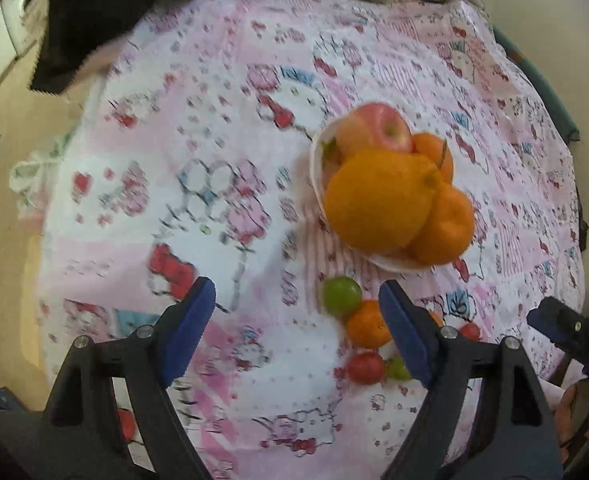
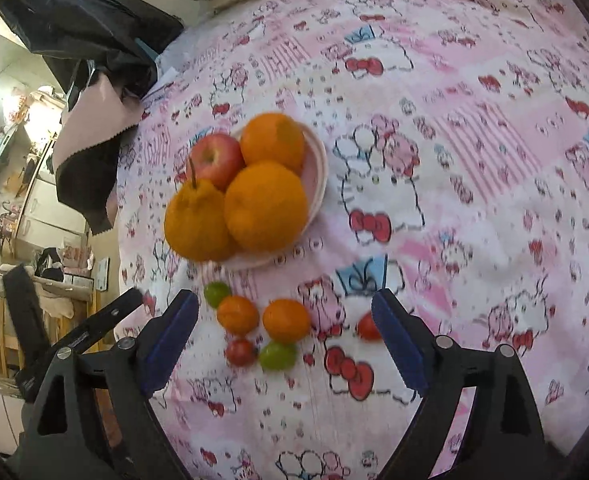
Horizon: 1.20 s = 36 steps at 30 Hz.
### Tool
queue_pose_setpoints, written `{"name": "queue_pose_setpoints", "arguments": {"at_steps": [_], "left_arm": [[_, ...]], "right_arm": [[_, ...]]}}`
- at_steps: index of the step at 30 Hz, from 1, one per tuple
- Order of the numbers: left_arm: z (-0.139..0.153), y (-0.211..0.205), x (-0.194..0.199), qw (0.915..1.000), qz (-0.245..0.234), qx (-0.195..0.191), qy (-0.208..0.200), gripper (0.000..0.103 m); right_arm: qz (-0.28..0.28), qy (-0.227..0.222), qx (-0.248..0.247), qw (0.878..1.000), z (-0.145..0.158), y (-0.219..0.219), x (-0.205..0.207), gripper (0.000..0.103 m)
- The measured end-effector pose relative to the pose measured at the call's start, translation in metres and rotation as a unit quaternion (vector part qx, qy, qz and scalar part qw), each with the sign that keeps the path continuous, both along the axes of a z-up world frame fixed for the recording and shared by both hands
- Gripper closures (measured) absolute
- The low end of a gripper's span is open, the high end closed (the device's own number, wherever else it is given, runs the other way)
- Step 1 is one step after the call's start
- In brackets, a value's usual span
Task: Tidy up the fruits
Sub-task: 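Grasp the green cherry tomato with the left gripper while the right gripper grasps a red tomato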
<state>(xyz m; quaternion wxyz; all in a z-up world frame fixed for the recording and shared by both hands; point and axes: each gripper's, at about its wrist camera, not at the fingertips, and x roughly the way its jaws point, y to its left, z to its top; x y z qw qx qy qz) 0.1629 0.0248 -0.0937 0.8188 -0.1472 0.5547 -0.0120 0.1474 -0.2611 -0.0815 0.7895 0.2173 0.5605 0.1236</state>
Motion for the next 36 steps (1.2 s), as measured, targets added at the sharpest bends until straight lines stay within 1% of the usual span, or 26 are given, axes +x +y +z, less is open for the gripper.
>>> {"name": "queue_pose_setpoints", "arguments": {"at_steps": [3, 4, 6, 8, 10, 12, 14, 16, 17, 18, 20, 21, 26, 29, 32, 34, 36], "left_arm": [[-0.017, -0.010, 0.006, 0.9994, 0.012, -0.026, 0.020, 0.022], [-0.021, -0.013, 0.008, 0.9991, 0.014, -0.032, 0.024, 0.023], [-0.032, -0.023, 0.014, 0.9982, 0.008, -0.052, 0.031, 0.024], [-0.043, -0.031, 0.019, 0.9970, 0.002, -0.064, 0.045, 0.034], [-0.055, -0.034, 0.024, 0.9949, 0.008, -0.076, 0.066, 0.039], [-0.065, -0.033, 0.028, 0.9926, 0.019, -0.088, 0.081, 0.040], [-0.072, -0.034, 0.031, 0.9914, 0.023, -0.093, 0.090, 0.044], [-0.074, -0.037, 0.032, 0.9918, 0.022, -0.088, 0.090, 0.044], [-0.074, -0.038, 0.032, 0.9921, 0.021, -0.084, 0.090, 0.046], [-0.074, -0.040, 0.033, 0.9927, 0.017, -0.079, 0.090, 0.050], [-0.075, -0.043, 0.033, 0.9928, 0.008, -0.073, 0.094, 0.073], [-0.074, -0.044, 0.033, 0.9936, 0.005, -0.062, 0.094, 0.076], [-0.064, -0.035, 0.028, 0.9945, 0.009, -0.061, 0.085, 0.077], [-0.043, -0.026, 0.020, 0.9962, 0.000, -0.050, 0.071, 0.077], [-0.018, -0.016, 0.010, 0.9956, -0.017, -0.035, 0.085, 0.077], [0.003, -0.013, 0.002, 0.9961, -0.045, -0.012, 0.076, 0.077], [0.019, -0.012, -0.005, 0.9959, -0.065, 0.011, 0.062, 0.077]], "right_arm": [[-0.002, 0.000, -0.012, 1.000, -0.002, 0.000, -0.005, 0.012], [-0.004, 0.000, -0.014, 1.000, -0.002, -0.001, -0.005, 0.012], [-0.010, 0.002, -0.021, 1.000, -0.004, -0.004, -0.005, 0.012], [-0.017, 0.008, -0.020, 1.000, -0.008, -0.009, -0.005, 0.012], [-0.025, 0.015, -0.020, 0.999, -0.012, -0.014, -0.005, 0.012], [-0.030, 0.020, -0.020, 0.999, -0.014, -0.017, -0.006, 0.012], [-0.034, 0.024, -0.016, 0.999, -0.016, -0.020, -0.007, 0.012], [-0.038, 0.025, -0.015, 0.999, -0.017, -0.022, -0.006, 0.012], [-0.039, 0.025, -0.014, 0.999, -0.017, -0.023, -0.006, 0.012], [-0.040, 0.026, -0.014, 0.999, -0.017, -0.023, -0.006, 0.012], [-0.042, 0.027, -0.011, 0.999, -0.018, -0.024, -0.005, 0.012], [-0.043, 0.027, -0.010, 0.999, -0.018, -0.024, -0.004, 0.012], [-0.046, 0.036, 0.002, 0.998, -0.022, -0.025, -0.002, 0.012], [-0.055, 0.053, 0.011, 0.997, -0.029, -0.029, 0.000, 0.012], [-0.067, 0.085, 0.024, 0.994, -0.042, -0.033, 0.002, 0.012], [-0.068, 0.105, 0.034, 0.992, -0.050, -0.033, 0.002, 0.012], [-0.068, 0.120, 0.030, 0.990, -0.056, -0.033, 0.002, 0.013]]}}
